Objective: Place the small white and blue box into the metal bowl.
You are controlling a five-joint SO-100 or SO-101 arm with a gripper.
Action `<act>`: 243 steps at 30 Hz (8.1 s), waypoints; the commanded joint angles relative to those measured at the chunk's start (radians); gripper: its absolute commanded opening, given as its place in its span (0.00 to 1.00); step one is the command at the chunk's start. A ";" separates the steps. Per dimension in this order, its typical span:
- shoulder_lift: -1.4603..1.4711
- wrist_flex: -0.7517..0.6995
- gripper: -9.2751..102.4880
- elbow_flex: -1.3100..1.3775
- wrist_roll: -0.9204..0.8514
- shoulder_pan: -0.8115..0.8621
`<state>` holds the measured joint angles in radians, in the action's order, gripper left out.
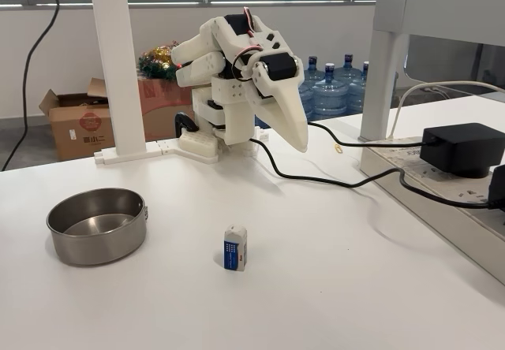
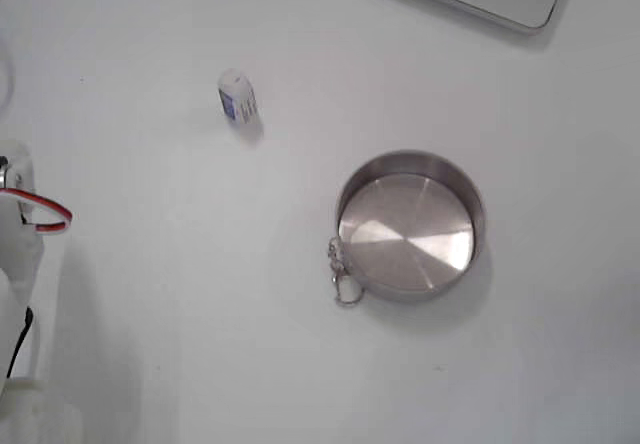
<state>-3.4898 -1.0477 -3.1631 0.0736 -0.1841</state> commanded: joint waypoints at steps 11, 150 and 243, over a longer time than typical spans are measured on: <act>-0.015 -0.006 0.05 -0.046 0.009 0.000; 2.083 1.878 0.30 0.468 1.605 0.423; 1.715 1.887 0.08 0.279 1.402 1.008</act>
<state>-1.7810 0.8283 -2.8854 1.4849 0.8099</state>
